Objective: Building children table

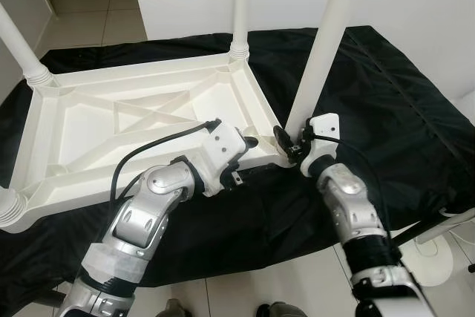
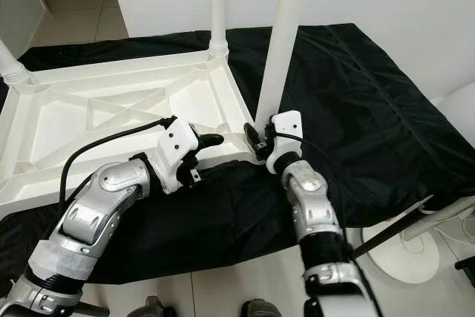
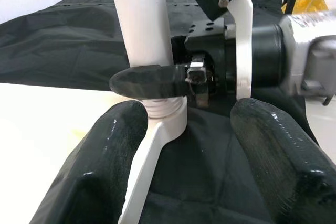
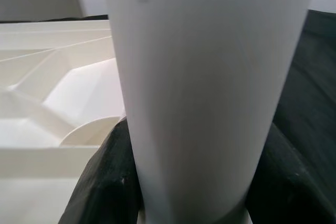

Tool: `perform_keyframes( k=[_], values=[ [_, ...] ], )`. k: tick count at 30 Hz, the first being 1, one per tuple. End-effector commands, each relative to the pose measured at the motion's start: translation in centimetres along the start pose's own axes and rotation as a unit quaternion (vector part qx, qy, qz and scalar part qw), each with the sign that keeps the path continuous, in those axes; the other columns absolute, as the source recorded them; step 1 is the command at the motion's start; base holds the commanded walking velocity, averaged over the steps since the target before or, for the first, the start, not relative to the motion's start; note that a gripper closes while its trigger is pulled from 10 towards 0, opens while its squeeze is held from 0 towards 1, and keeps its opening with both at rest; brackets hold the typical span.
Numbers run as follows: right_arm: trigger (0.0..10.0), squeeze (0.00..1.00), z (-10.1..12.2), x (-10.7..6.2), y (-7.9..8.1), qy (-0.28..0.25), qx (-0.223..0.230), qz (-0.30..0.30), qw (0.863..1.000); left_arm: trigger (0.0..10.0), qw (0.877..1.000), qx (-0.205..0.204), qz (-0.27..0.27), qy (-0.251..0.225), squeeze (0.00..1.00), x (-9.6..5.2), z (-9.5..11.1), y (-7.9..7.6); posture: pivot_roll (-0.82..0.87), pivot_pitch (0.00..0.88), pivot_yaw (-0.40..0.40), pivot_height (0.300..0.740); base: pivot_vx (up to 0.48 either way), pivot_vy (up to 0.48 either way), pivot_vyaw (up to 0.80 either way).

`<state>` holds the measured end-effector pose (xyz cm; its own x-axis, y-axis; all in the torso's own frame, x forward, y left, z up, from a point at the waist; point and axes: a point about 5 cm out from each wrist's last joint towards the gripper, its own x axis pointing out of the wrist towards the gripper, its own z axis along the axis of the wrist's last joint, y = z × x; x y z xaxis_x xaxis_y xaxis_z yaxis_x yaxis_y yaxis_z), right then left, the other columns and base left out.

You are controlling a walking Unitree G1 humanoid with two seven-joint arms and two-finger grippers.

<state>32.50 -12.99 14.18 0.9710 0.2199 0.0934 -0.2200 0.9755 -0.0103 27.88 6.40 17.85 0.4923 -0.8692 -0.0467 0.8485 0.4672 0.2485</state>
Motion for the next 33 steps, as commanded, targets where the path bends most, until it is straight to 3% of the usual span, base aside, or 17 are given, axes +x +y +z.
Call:
perform_keyframes(
  k=[1, 3, 6, 14, 15, 16, 23, 27, 28, 29, 33],
  values=[
    [10.0, 0.0, -0.4, -0.3, -0.1, 0.015, 0.007, -0.026, 1.0, 10.0, 0.999, 0.002, 0.034, 0.007, 0.0, -0.2, -0.3, 0.5, -0.06, 0.055, 0.018, 0.74, 0.0, 0.0, 0.0],
    [10.0, 0.0, -0.5, -0.9, 0.9, 0.016, 0.005, -0.076, 0.997, 10.0, 0.999, 0.001, 0.035, 0.007, 0.0, -0.2, -0.3, 0.5, -0.06, 0.058, 0.015, 0.74, 0.0, 0.0, 0.0],
    [10.0, 0.0, -0.5, -1.3, 1.4, 0.017, 0.01, -0.1, 0.995, 10.0, 0.999, 0.001, 0.035, 0.007, 0.0, -0.3, -0.3, 0.4, -0.06, 0.06, 0.016, 0.74, 0.0, 0.0, 0.0],
    [10.0, 0.0, 0.1, -1.7, 2.4, 0.017, 0.021, -0.098, 0.995, 10.0, 0.999, 0.001, 0.033, 0.009, 0.0, -0.3, -0.3, 0.3, -0.06, 0.062, 0.018, 0.74, 0.0, 0.0, 0.0],
    [10.0, 0.17, 0.2, -1.8, 2.3, 0.017, 0.02, -0.099, 0.995, 10.0, 0.999, 0.001, 0.034, 0.009, 0.0, -0.3, -0.3, 0.3, -0.06, 0.062, 0.018, 0.74, 0.0, 0.0, 0.0],
    [10.0, 1.0, 0.2, -1.8, 2.2, 0.016, 0.021, -0.095, 0.995, 10.0, 0.999, 0.001, 0.034, 0.009, 0.0, -0.3, -0.3, 0.3, -0.06, 0.062, 0.018, 0.74, 0.0, 0.0, 0.0],
    [10.0, 1.0, 0.5, -2.2, 1.3, 0.012, 0.012, -0.064, 0.998, 10.0, 1.0, -0.003, 0.023, 0.01, 0.0, -0.3, -0.5, -0.2, -0.06, 0.061, 0.016, 0.74, 0.0, 0.0, 0.0],
    [10.0, 1.0, 0.8, -2.5, 0.7, 0.004, 0.003, -0.003, 1.0, 10.0, 1.0, -0.014, 0.02, 0.016, 0.0, 0.0, -0.9, -0.8, -0.06, 0.055, 0.011, 0.74, 0.0, 0.0, 0.0],
    [10.0, 0.9, 1.0, -2.6, 0.6, 0.002, 0.003, 0.015, 1.0, 10.0, 0.999, -0.018, 0.024, 0.019, 0.0, 0.0, -1.1, -0.9, -0.07, 0.054, 0.012, 0.74, 0.0, 0.0, 0.0],
    [10.0, 0.0, 1.0, -2.6, 0.5, 0.0, 0.002, 0.043, 0.999, 10.0, 0.999, -0.019, 0.029, 0.023, 0.0, 0.0, -1.3, -0.9, -0.07, 0.053, 0.012, 0.74, 0.0, 0.0, 0.0],
    [10.0, 0.0, 1.1, -2.5, 0.1, -0.005, -0.009, 0.099, 0.995, 10.0, 0.999, -0.002, 0.037, 0.028, 0.0, -0.1, -1.6, -0.9, -0.07, 0.052, 0.015, 0.74, 0.0, 0.0, 0.0]
  ],
)
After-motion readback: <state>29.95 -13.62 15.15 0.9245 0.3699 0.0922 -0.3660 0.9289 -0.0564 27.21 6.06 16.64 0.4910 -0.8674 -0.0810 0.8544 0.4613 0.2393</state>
